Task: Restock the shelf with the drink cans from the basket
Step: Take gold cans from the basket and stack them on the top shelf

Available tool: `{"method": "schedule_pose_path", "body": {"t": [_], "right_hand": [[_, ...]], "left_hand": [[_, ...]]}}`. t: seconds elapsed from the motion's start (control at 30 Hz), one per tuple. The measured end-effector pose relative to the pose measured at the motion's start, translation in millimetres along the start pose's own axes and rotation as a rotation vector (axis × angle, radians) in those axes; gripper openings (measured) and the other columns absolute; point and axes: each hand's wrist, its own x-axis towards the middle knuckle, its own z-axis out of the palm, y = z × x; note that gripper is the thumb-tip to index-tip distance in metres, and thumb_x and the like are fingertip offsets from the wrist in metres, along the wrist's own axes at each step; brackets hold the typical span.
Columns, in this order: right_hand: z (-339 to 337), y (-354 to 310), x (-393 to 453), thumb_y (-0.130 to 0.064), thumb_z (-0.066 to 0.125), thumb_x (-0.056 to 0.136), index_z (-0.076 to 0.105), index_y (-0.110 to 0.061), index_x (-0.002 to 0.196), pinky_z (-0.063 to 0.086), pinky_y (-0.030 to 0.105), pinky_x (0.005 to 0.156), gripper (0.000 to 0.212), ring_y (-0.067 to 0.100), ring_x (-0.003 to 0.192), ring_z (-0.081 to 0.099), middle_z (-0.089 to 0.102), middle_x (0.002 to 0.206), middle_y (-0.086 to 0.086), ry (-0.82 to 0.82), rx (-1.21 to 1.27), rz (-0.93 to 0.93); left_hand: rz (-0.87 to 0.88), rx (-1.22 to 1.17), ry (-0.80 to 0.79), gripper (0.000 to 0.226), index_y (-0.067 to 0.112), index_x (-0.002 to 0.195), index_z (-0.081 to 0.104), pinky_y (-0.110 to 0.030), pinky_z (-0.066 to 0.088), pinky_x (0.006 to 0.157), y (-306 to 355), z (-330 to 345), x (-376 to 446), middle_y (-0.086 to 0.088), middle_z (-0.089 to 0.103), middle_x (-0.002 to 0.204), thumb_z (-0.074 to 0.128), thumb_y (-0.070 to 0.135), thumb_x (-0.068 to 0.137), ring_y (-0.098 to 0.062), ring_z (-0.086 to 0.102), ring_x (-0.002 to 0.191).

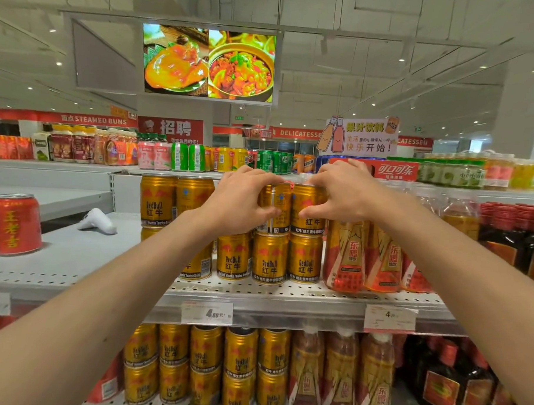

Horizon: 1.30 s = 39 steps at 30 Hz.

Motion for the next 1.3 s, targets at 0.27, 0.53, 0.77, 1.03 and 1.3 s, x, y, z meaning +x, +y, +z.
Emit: {"method": "schedule_pose_path", "body": {"t": [0.27,0.53,0.77,1.03,1.3], "right_hand": [[9,-4,-15,-0.067,0.059,0.087,0.068,-0.031,0.11,0.025,0.054,0.12,0.044,0.021,0.125,0.052,0.065,0.119,-0.006,0.091,0.096,0.03],[6,-21,-56,-0.039,0.066,0.095,0.06,-0.019,0.132,0.043,0.033,0.104,0.042,0.015,0.122,0.053,0.061,0.131,-0.001,0.412,0.458,0.172],[26,-69,-139,-0.038,0.068,0.095,0.07,-0.025,0.11,0.057,0.022,0.072,0.02,0.007,0.085,0.069,0.072,0.097,-0.008,0.363,0.907,0.391],[137,-143,-275,-0.029,0.071,0.095,0.074,-0.025,0.102,0.056,0.027,0.073,0.009,0.008,0.078,0.072,0.076,0.088,-0.007,0.123,1.185,0.764],[215,-145,-381,-0.02,0.071,0.095,0.075,-0.02,0.1,0.055,0.023,0.069,0.006,0.014,0.076,0.072,0.077,0.088,0.006,0.004,1.26,1.083]], "left_hand": [[-0.003,0.006,0.022,0.062,0.03,0.15,0.046,-0.047,0.026,0.12,2,4,-5,0.004,0.056,0.147,0.066,0.046,0.092,-0.02,0.041,0.141],[-0.051,-0.31,0.255,0.042,0.022,0.136,0.058,-0.033,0.047,0.108,12,-10,-42,0.004,0.061,0.132,0.066,0.032,0.096,-0.012,0.054,0.124],[-0.262,-0.656,0.314,0.021,0.024,0.116,0.066,-0.009,0.051,0.08,17,-1,-144,0.011,0.07,0.106,0.069,0.028,0.095,-0.004,0.065,0.098],[-0.615,-0.935,0.208,0.014,0.029,0.106,0.07,-0.035,0.056,0.092,12,70,-289,0.002,0.074,0.1,0.072,0.023,0.094,-0.015,0.069,0.099],[-0.872,-1.001,0.086,0.013,0.028,0.104,0.071,-0.058,0.054,0.093,40,146,-385,-0.019,0.069,0.097,0.073,0.022,0.093,-0.037,0.068,0.096]]}}
